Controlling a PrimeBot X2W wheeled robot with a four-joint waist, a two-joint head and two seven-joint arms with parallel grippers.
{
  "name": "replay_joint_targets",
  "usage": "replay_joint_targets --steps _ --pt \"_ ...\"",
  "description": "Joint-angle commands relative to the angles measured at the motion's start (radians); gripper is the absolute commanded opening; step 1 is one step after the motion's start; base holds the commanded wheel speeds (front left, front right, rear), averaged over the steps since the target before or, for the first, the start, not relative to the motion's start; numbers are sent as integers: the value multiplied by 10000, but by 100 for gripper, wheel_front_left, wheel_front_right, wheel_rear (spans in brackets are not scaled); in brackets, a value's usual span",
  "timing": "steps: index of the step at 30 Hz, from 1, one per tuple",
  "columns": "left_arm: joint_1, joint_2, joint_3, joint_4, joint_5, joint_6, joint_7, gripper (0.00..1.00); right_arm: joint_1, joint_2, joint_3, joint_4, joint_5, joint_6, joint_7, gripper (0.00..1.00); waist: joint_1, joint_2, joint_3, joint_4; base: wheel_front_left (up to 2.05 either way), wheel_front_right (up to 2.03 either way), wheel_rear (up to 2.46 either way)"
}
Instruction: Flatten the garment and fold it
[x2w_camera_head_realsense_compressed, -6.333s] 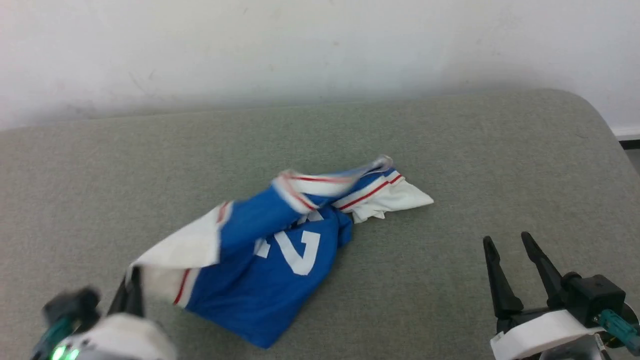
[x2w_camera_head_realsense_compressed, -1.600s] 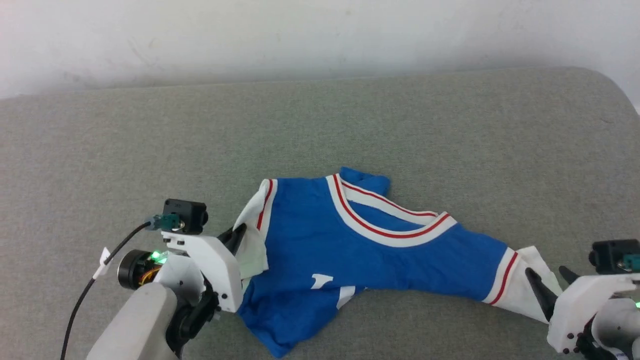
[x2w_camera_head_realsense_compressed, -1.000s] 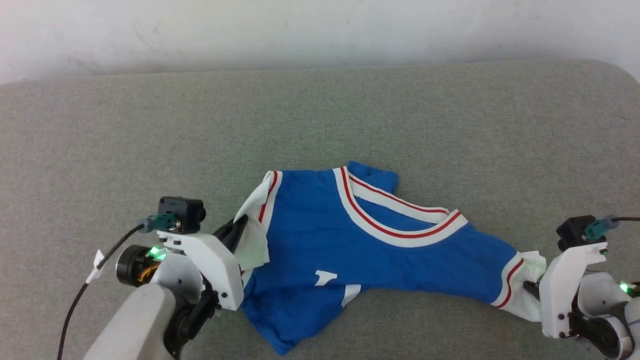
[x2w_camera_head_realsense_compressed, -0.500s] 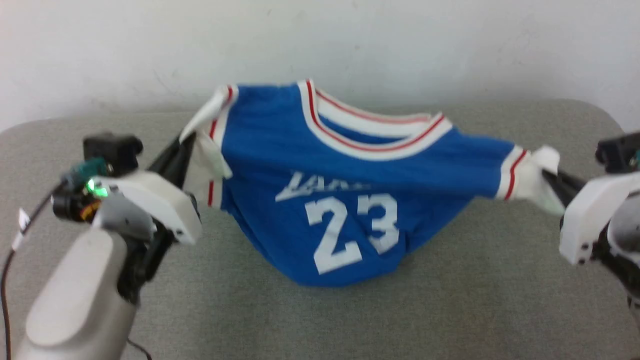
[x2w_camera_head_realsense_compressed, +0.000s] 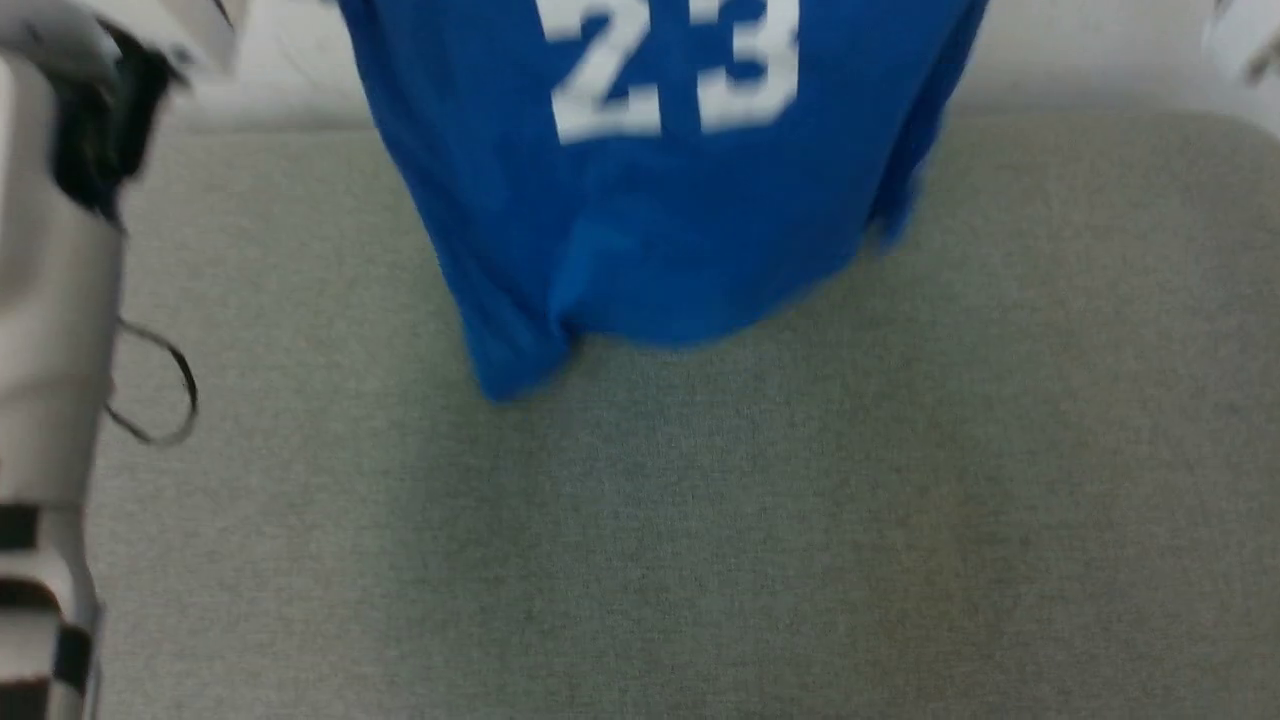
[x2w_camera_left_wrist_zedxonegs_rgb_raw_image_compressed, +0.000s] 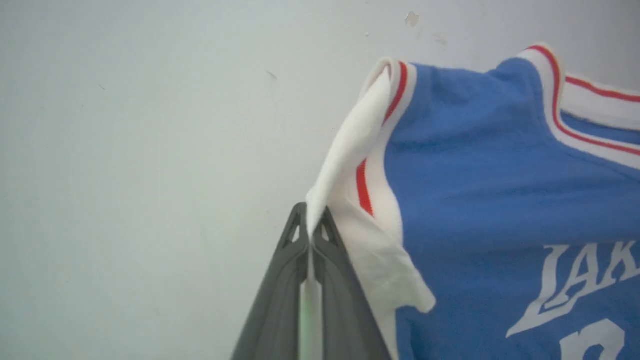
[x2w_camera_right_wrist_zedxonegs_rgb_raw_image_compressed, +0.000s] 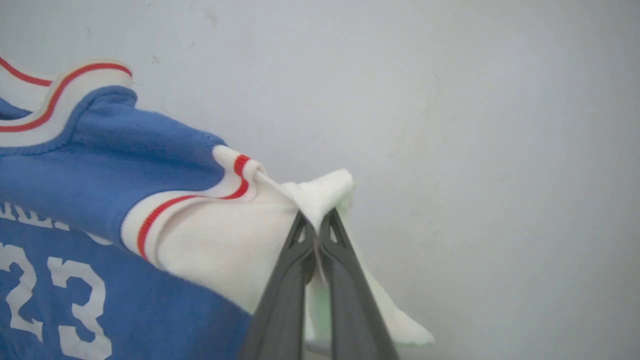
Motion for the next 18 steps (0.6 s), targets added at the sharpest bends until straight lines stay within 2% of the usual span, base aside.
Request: replay_joint_targets --steps 1,5,9,18 --pt "-439 65 22 293 156 -37 -228 0 -471 -17 4 191 -119 -23 -397 0 -2 1 1265 -269 0 0 0" --pt "-2020 -5 31 1174 557 -15 -1323 0 -2108 37 330 973 -365 -23 -1958 0 -2 1 1983 -332 0 0 0" --pt "-2852 -29 -39 1852 810 -59 -2071 0 -3083 174 828 1951 -497 -23 -2896 0 -2 1 2370 -398 0 0 0" --pt "-2630 -355 -167 3237 748 -440 -2645 0 -3294 475 2250 3949 109 -23 -4135 0 -2 1 2787 -365 0 0 0"
